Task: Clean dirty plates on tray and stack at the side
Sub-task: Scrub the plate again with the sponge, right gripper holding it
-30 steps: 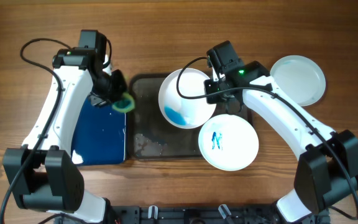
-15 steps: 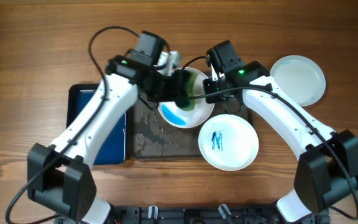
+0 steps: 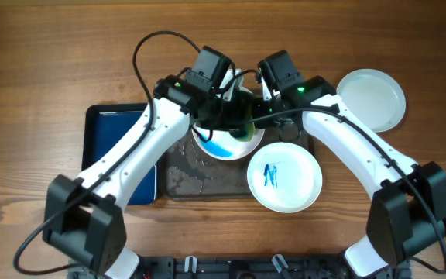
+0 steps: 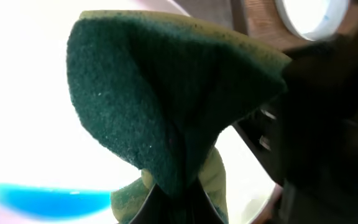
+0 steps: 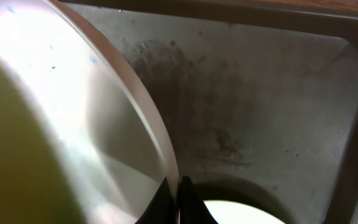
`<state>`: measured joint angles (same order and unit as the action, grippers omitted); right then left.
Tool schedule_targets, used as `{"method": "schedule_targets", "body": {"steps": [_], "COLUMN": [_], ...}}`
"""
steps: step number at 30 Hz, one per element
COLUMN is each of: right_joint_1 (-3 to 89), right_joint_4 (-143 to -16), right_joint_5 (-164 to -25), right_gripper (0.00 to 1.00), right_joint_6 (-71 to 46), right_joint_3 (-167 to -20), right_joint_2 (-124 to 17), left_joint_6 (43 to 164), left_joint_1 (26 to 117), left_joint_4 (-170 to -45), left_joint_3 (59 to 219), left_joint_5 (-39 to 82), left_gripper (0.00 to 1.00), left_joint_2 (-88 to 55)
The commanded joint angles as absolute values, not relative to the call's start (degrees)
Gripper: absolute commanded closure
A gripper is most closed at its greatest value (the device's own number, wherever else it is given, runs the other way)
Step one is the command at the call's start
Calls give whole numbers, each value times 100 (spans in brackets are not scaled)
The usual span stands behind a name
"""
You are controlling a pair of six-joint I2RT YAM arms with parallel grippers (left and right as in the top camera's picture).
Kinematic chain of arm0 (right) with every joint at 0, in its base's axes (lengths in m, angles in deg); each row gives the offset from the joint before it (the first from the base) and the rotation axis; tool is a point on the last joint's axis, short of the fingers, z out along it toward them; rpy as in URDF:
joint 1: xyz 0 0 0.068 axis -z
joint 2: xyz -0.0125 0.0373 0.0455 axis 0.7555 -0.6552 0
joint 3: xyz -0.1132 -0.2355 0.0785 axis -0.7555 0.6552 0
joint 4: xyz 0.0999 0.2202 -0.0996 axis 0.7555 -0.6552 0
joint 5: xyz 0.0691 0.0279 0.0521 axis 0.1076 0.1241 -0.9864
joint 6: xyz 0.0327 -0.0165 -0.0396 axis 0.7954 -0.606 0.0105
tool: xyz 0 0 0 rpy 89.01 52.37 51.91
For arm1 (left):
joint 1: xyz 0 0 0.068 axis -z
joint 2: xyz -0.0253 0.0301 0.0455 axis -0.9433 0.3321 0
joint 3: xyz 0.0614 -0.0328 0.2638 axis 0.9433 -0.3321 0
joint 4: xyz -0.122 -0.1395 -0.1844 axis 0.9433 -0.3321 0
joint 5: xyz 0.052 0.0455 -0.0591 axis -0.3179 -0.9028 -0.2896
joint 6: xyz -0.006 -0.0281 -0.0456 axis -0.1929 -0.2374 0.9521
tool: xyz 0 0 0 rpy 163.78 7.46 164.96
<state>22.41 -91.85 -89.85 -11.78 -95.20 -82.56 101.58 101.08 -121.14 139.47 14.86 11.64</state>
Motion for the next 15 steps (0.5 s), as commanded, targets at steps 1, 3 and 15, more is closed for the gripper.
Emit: {"method": "schedule_targets", "body": {"steps": [1, 3, 15], "right_joint_1": [2237, 2237, 2252], "right_joint_4": [-9157, -9159, -9179], "right_joint_5": [-9153, -9175, -9241], "right_gripper": [95, 95, 95], "right_joint_6": [-1154, -1161, -1157], "right_joint_3": [-9675, -9675, -9675], "right_joint_2": [-8107, -8107, -8107], "left_joint_6": [10177, 10197, 10232], "left_joint_1": [10126, 10126, 10124], "left_joint_4": [-12050, -12011, -12044], "left_joint_3": [13964, 13964, 13964], "left_joint_5": [1195, 1160, -602], "left_gripper": [96, 96, 96], "left_joint_2": [1579, 1730, 1843]}}
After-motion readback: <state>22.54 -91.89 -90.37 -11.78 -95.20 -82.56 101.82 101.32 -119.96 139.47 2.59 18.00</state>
